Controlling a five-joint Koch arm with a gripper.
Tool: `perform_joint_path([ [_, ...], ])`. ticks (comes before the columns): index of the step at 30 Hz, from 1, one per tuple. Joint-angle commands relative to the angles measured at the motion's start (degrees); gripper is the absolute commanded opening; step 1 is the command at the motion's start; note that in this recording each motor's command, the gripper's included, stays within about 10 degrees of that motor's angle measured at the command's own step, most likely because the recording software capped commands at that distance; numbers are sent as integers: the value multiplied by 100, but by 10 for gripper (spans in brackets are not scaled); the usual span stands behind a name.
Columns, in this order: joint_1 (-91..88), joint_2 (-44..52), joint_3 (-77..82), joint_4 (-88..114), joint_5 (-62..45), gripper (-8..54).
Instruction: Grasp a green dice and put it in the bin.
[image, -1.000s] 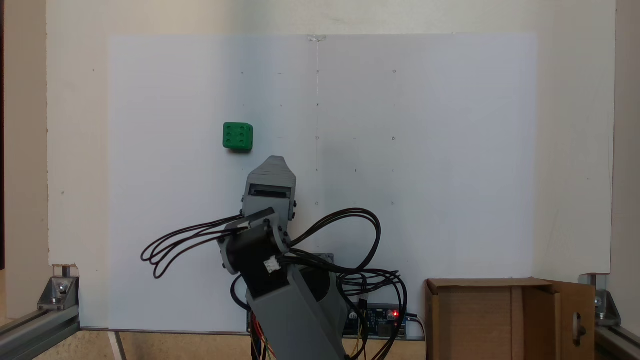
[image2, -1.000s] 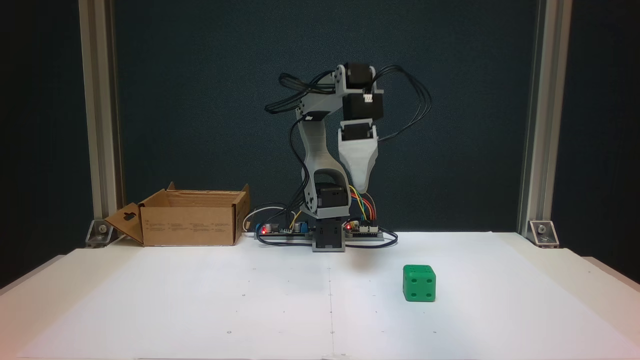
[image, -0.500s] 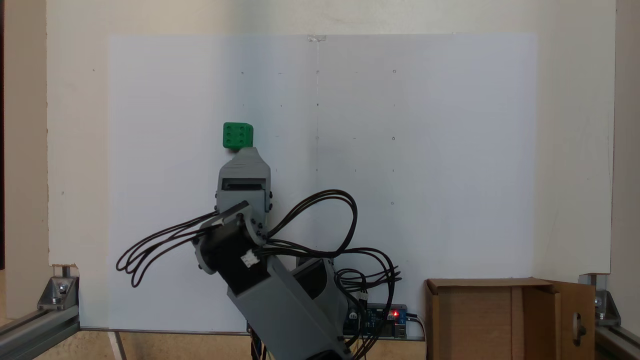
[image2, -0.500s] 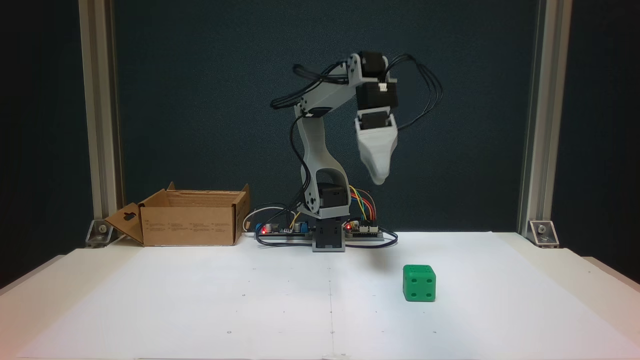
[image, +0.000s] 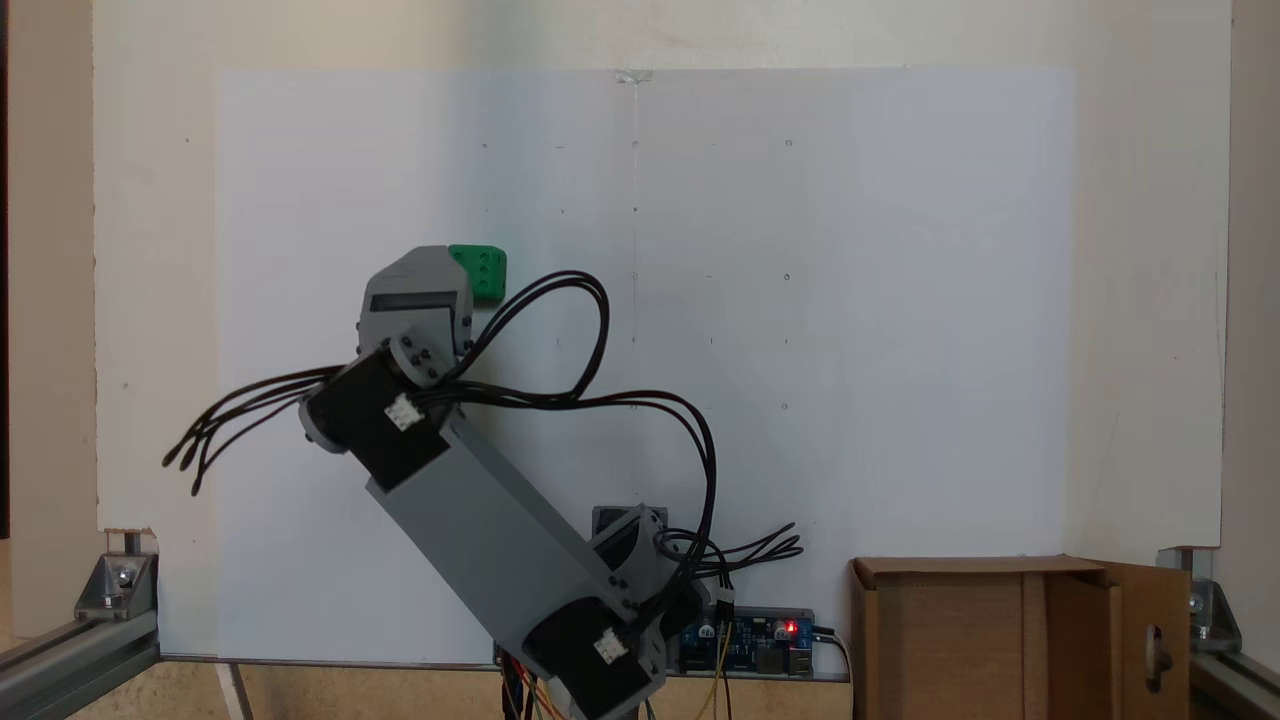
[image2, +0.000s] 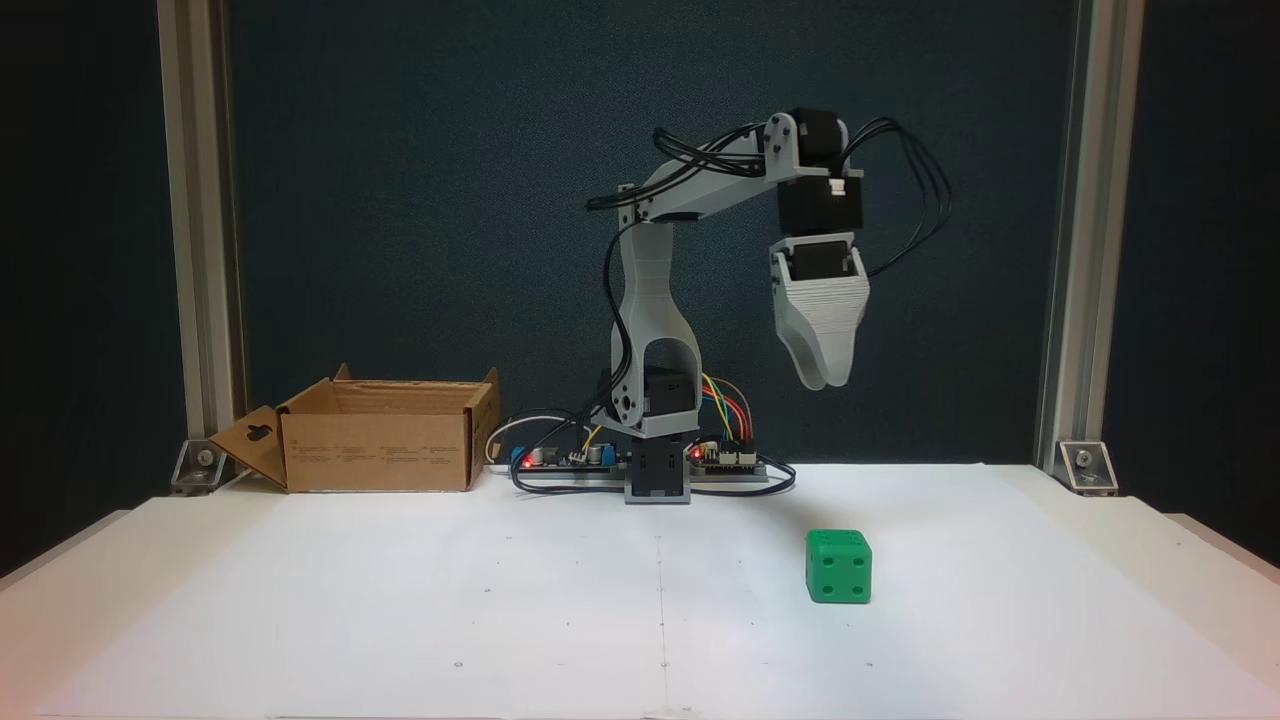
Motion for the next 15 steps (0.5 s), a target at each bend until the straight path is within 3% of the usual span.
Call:
perform_joint_path([
  [1,-97,0,-404,123,483,375],
  [15,105,-536,-413,-44,501,395],
])
